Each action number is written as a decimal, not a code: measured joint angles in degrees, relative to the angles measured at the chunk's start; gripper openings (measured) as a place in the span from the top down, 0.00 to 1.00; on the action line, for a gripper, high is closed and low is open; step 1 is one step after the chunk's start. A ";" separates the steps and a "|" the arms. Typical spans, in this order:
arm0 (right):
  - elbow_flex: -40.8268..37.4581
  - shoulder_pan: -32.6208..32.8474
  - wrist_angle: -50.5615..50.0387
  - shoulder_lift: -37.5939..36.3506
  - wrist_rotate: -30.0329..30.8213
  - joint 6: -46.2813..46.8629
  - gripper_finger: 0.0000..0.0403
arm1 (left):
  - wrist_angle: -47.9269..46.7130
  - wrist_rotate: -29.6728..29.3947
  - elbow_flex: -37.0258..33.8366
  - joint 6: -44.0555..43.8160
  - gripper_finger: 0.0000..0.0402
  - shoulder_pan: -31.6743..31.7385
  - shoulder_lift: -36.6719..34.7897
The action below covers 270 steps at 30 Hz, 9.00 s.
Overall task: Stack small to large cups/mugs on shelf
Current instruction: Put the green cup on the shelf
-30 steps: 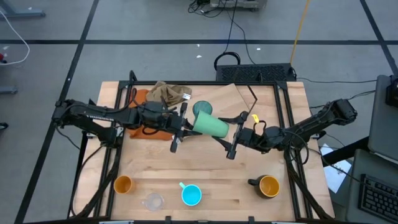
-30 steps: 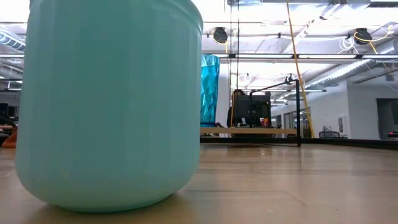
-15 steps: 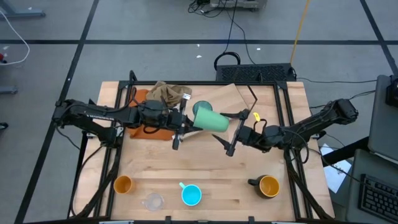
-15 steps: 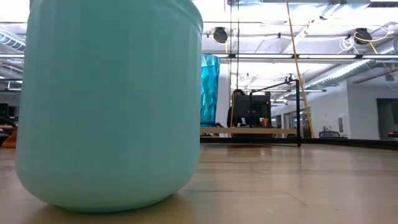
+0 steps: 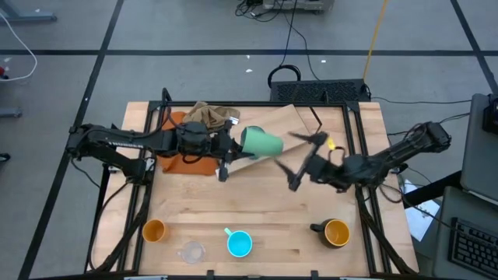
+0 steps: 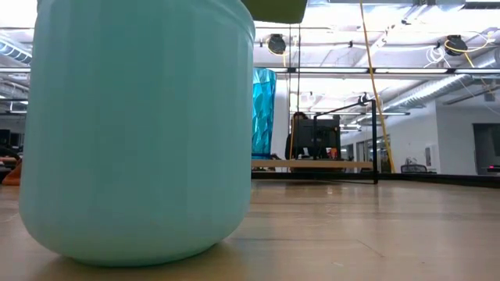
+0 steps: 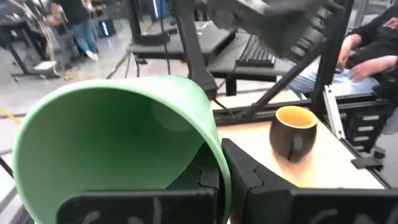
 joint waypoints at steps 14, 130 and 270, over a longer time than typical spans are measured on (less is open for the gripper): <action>-0.05 9.25 -2.11 -8.87 18.48 -8.70 0.01 | -28.98 -5.27 25.64 3.90 1.00 -4.04 16.34; -0.07 11.87 -10.92 -10.78 25.77 -6.25 0.02 | -69.20 -1.10 45.57 5.19 0.97 -5.70 45.07; 4.87 -12.22 -36.06 11.20 -34.29 45.64 0.33 | -44.17 -50.71 -25.88 -33.16 0.43 -45.22 -55.04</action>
